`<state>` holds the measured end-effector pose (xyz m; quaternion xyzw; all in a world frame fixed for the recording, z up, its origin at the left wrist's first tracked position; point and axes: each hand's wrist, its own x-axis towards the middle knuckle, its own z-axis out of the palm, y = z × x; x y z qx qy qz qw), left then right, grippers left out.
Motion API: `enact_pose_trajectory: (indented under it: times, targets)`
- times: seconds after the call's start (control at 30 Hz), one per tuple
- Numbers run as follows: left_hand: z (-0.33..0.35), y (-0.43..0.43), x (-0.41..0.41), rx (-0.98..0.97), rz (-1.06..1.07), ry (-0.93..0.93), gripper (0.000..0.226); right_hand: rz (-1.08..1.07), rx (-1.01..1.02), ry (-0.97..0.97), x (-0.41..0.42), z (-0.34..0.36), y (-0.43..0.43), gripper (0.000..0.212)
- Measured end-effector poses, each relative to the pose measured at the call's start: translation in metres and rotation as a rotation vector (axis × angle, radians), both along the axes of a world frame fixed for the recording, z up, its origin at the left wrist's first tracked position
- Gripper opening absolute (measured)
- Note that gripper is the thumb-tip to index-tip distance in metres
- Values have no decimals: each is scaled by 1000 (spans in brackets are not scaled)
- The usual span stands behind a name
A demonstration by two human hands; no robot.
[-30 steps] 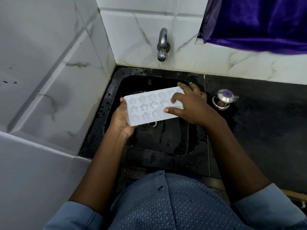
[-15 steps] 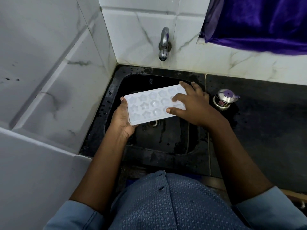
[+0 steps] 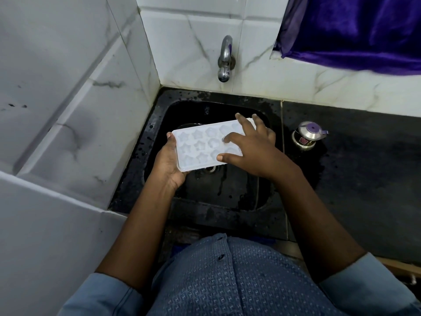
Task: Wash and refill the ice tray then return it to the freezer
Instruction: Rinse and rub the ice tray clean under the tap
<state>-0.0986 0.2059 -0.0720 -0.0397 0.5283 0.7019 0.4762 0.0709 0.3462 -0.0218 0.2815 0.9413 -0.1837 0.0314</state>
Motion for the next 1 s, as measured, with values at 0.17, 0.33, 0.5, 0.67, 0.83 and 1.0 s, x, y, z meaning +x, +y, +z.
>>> enact_pose_trajectory:
  times: [0.17, 0.33, 0.5, 0.67, 0.83, 1.0]
  targets:
    - [-1, 1, -3, -42, 14, 11, 74, -12, -11, -18, 1, 4, 1, 52]
    - [1, 3, -1, -30, 13, -11, 73, -8, -9, -21, 0, 4, 0, 54]
    - [1, 4, -1, -29, 8, -4, 75, 2, -25, -17, 1, 7, 0, 49]
    - [1, 4, -1, -29, 4, 8, 74, -20, 14, -13, 0, 7, 1, 51]
    - [1, 3, -1, -27, 2, 9, 75, 6, -13, -23, 0, 6, 0, 49]
    - [3, 3, -1, -27, -4, 17, 73, -16, 21, -16, -1, 3, 1, 51]
